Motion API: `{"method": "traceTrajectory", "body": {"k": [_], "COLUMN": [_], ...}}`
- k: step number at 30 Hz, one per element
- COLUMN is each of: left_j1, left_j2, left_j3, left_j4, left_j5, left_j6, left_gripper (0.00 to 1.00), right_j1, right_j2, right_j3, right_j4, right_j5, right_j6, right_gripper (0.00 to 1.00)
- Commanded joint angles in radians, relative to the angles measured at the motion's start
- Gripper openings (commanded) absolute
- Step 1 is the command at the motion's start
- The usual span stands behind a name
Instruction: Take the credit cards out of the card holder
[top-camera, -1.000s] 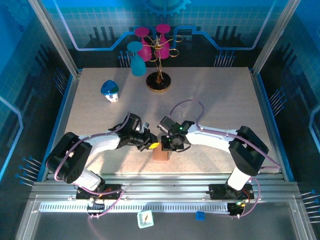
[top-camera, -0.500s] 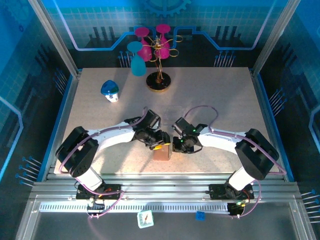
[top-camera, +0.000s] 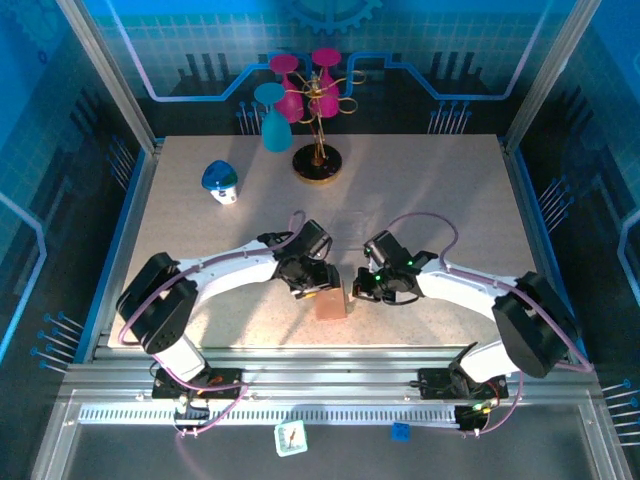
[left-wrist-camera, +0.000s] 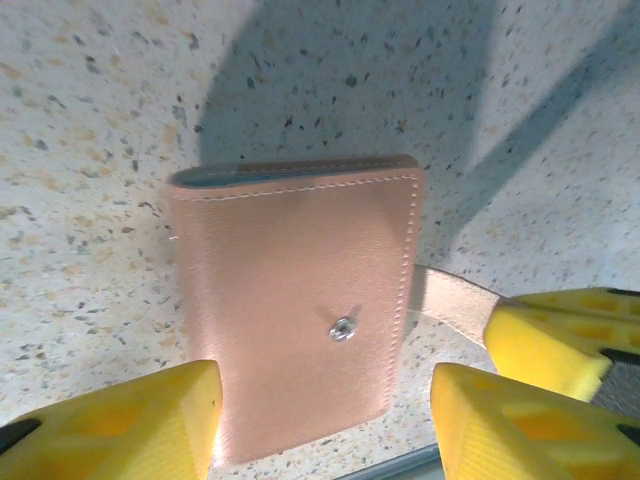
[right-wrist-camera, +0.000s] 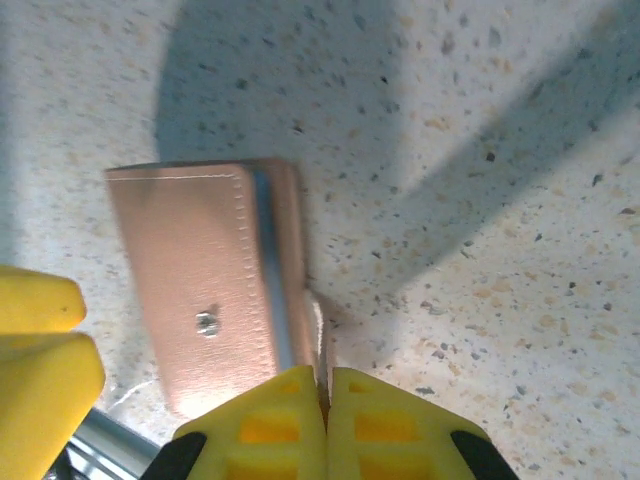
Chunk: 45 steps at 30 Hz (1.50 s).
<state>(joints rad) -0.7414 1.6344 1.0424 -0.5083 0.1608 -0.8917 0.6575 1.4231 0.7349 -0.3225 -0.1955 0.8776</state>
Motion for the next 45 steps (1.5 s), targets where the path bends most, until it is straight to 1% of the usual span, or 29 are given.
{"method": "traceTrajectory", "body": {"k": [1,5,8,12,14,16,19,23,26,31,35,40,45], "left_j1": [0.043,0.110,0.171,0.243,0.277,0.311,0.360,0.423,0.462,0.496,0.505,0.505,0.504], "left_j2": [-0.075,-0.120,-0.143,-0.179,-0.192,-0.204,-0.227,-0.254,-0.264,-0.265,-0.239,-0.198,-0.176], "left_j3": [-0.027,-0.058,-0.074,-0.086,-0.094,-0.102,-0.123,-0.147,-0.154,-0.145,-0.132,-0.085,-0.065], "left_j4": [0.024,0.056,0.070,0.057,0.049,0.044,0.047,0.035,0.026,0.017,0.042,0.034,0.068], "left_j5": [-0.002,0.029,0.066,0.094,0.106,0.123,0.155,0.192,0.217,0.242,0.264,0.282,0.289], "left_j6": [-0.025,-0.012,0.008,0.045,0.066,0.085,0.110,0.146,0.169,0.197,0.202,0.223,0.220], "left_gripper": [0.59,0.58,0.59,0.59,0.59,0.59,0.59,0.59,0.59,0.59,0.59,0.59,0.58], "right_j1": [-0.013,-0.012,-0.006,0.018,0.037,0.063,0.106,0.144,0.149,0.134,0.123,0.125,0.124], "right_j2": [-0.054,-0.074,-0.072,-0.063,-0.035,0.005,0.065,0.127,0.134,0.092,0.078,0.043,0.039], "right_j3": [0.046,0.080,0.089,0.120,0.138,0.139,0.187,0.241,0.264,0.275,0.281,0.281,0.328], "right_j4": [-0.055,-0.071,-0.041,-0.010,0.011,0.060,0.144,0.180,0.178,0.120,0.079,0.083,0.036], "right_j5": [-0.009,-0.041,-0.073,-0.084,-0.094,-0.111,-0.133,-0.100,-0.059,0.003,0.002,0.003,0.014], "right_j6": [-0.040,-0.029,0.012,0.049,0.069,0.106,0.165,0.193,0.198,0.192,0.185,0.189,0.154], "right_gripper": [0.00,0.00,0.00,0.00,0.00,0.00,0.00,0.00,0.00,0.00,0.00,0.00,0.00]}}
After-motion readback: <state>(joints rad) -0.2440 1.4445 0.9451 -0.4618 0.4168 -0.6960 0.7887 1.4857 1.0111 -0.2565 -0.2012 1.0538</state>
